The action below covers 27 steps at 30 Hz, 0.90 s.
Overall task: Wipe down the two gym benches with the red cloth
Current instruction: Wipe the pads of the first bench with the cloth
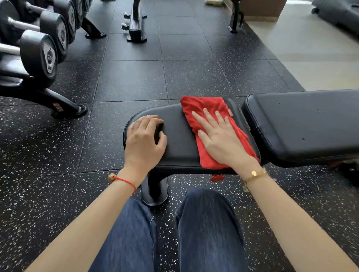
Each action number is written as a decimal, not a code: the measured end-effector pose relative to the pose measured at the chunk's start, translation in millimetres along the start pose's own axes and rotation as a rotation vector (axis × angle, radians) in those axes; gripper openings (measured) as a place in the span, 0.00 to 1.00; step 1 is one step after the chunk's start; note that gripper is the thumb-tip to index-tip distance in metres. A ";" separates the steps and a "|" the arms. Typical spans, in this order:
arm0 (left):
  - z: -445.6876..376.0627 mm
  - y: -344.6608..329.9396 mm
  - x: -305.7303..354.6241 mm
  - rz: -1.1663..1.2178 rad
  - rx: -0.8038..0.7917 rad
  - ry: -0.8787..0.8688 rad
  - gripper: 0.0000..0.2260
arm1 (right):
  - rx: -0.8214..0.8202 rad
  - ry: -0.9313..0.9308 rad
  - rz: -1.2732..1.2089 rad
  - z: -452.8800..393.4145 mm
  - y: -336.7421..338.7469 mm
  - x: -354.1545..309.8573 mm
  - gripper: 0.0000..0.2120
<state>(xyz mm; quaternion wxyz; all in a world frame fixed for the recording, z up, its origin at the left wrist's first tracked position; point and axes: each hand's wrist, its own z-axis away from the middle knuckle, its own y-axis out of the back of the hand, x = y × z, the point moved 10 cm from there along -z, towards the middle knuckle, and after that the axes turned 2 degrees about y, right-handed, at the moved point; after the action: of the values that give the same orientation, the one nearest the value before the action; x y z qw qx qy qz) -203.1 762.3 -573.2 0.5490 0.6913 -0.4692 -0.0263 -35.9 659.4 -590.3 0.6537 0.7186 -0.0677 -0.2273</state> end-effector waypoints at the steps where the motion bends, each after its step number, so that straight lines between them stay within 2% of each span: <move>1: 0.7 0.9 0.1 -0.014 -0.005 0.006 0.13 | -0.016 -0.040 0.017 -13.6 -0.8 1.9 0.26; 4: 4.1 8.3 -3.4 -0.038 -0.014 0.041 0.13 | -0.046 -0.096 0.059 -52.7 -5.7 -11.8 0.25; 6: 10.3 16.5 -8.5 -0.045 -0.015 0.054 0.13 | -0.057 -0.055 0.053 -64.0 -13.3 -37.0 0.26; 11: 26.5 43.3 -32.2 -0.073 0.017 0.135 0.13 | -0.021 0.224 0.068 -21.7 -27.4 -120.0 0.26; 13: 29.1 50.8 -37.8 -0.076 0.026 0.153 0.13 | -0.006 0.303 0.032 7.4 -27.4 -125.2 0.26; 15: 30.9 53.8 -39.9 -0.063 0.027 0.160 0.13 | -0.003 0.273 0.015 18.1 -21.5 -100.7 0.26; 18: 33.0 54.2 -37.9 -0.045 0.018 0.159 0.14 | -0.005 0.074 0.054 -8.6 -10.0 -47.7 0.25; 21: 34.4 54.7 -35.9 -0.035 0.024 0.165 0.14 | -0.035 -0.052 0.065 -48.7 -8.9 -44.5 0.26; 24: 35.7 54.7 -33.7 -0.036 0.027 0.156 0.15 | -0.062 0.067 0.062 -60.6 -22.8 -96.3 0.26; 27: 37.8 58.2 -32.0 -0.048 0.061 0.143 0.15 | -0.050 0.233 0.038 -28.7 -33.6 -138.8 0.26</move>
<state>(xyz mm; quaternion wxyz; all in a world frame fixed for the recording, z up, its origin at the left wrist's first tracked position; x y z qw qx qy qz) -277.9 758.8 -558.0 0.5590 0.7187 -0.4127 0.0245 -153.8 744.8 -588.6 0.6792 0.7221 0.0007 -0.1316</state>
